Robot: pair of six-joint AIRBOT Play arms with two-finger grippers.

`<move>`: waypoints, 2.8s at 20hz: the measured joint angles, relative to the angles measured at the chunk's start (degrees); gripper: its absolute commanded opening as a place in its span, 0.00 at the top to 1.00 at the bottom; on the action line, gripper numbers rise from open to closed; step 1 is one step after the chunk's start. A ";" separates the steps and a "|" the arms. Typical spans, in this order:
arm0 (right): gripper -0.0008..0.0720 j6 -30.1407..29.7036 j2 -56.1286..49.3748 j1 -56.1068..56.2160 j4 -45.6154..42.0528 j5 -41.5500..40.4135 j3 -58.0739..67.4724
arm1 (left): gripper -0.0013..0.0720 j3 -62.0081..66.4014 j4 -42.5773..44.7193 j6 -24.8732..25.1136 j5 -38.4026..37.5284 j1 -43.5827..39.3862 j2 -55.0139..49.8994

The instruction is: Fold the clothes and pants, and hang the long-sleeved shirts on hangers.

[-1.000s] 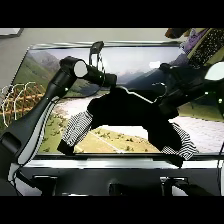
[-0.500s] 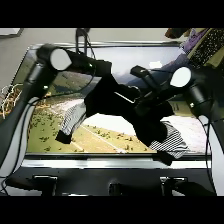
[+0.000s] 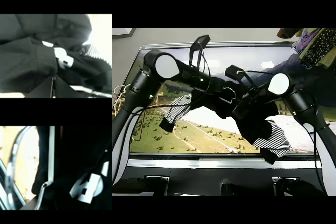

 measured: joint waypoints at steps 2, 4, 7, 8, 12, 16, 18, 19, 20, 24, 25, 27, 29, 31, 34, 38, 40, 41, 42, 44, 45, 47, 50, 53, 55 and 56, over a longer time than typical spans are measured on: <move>0.95 -0.04 0.26 0.20 -0.76 -0.33 0.00 | 0.74 -2.25 -0.85 2.64 -0.26 0.72 1.53; 0.95 -0.63 0.37 0.28 -1.20 -0.98 0.00 | 0.24 -3.74 -1.77 5.11 -0.68 1.92 2.58; 0.95 -1.97 0.46 0.33 -1.46 -1.77 0.00 | 0.10 -4.72 -2.71 7.67 -1.03 5.27 3.87; 0.95 -2.54 0.48 0.33 -1.57 -1.75 0.00 | 0.00 -4.92 -3.04 8.81 -1.16 6.95 4.66; 0.95 -6.19 0.48 0.33 -1.60 0.11 0.02 | 0.00 -5.20 -4.11 15.87 -1.84 15.93 9.01; 0.95 -13.66 0.48 0.22 -1.36 3.19 0.02 | 0.02 -5.66 -4.81 23.52 -6.71 22.36 10.67; 0.95 -18.08 0.31 0.15 -1.20 3.78 0.02 | 0.01 -7.23 -4.98 27.76 -8.33 22.80 10.58; 0.95 -20.24 0.13 0.15 -1.14 3.93 0.02 | 0.01 -8.66 -5.05 29.88 -8.72 22.47 10.49; 0.95 -21.81 -0.09 0.13 -0.90 3.93 0.00 | 0.01 -10.19 -5.14 32.02 -8.81 21.94 10.43; 0.95 -25.40 -1.75 0.13 -0.09 3.43 0.00 | 0.01 -17.29 -6.45 46.18 -8.33 19.10 10.49; 0.94 -25.83 -2.27 0.13 -0.07 3.39 0.00 | 0.01 -18.95 -7.63 49.77 -7.34 18.75 10.62; 0.94 -26.38 -3.34 0.13 0.11 3.15 0.00 | 0.01 -22.34 -10.99 56.87 -6.12 18.21 10.69; 0.94 -26.64 -4.20 0.13 0.11 3.04 0.00 | 0.01 -25.40 -13.25 62.14 -5.55 17.99 10.78; 0.94 -26.84 -4.68 0.13 0.13 2.56 0.00 | 0.01 -28.33 -14.60 65.40 -4.98 17.81 10.75; 0.94 -27.06 -5.01 0.13 0.52 2.12 0.00 | 0.01 -32.59 -15.72 70.29 -3.17 17.46 10.73; 0.94 -27.06 -4.94 0.13 2.16 2.14 0.00 | 0.16 -35.06 -16.33 74.03 1.88 17.29 10.73; 0.94 -27.06 -4.33 0.13 2.80 2.14 0.00 | 0.52 -35.52 -16.50 74.86 5.49 17.29 10.73; 0.94 -27.06 -3.96 0.13 3.06 2.14 0.00 | 0.66 -35.65 -16.57 75.21 6.97 17.29 10.73; 0.94 -27.02 -3.54 0.13 3.15 1.86 0.00 | 0.82 -35.74 -16.46 75.95 7.52 17.27 10.73; 0.94 -26.84 -2.91 0.02 3.08 1.42 0.00 | 0.94 -35.87 -16.65 76.19 8.70 17.05 10.73; 0.94 -26.82 -2.71 0.07 3.15 1.44 0.00 | 0.94 -35.91 -16.63 76.26 8.94 17.00 10.78; 0.84 -26.77 -2.45 0.04 3.17 1.53 0.00 | 0.94 -35.93 -16.79 76.17 9.84 16.90 10.80; 0.45 -25.79 -1.84 0.15 3.39 2.62 0.00 | 0.94 -35.93 -17.46 75.56 11.41 16.87 11.15; 0.39 -22.91 0.59 -0.48 -0.17 2.14 0.00 | 0.94 -35.93 -18.56 75.58 11.34 16.81 11.69; 0.39 -21.44 3.56 -2.62 -2.36 3.10 0.00 | 0.94 -35.93 -18.60 75.56 11.43 16.81 12.13; 0.39 -20.87 5.44 -4.61 -2.95 4.17 0.02 | 0.94 -35.93 -18.64 75.52 11.41 16.81 12.50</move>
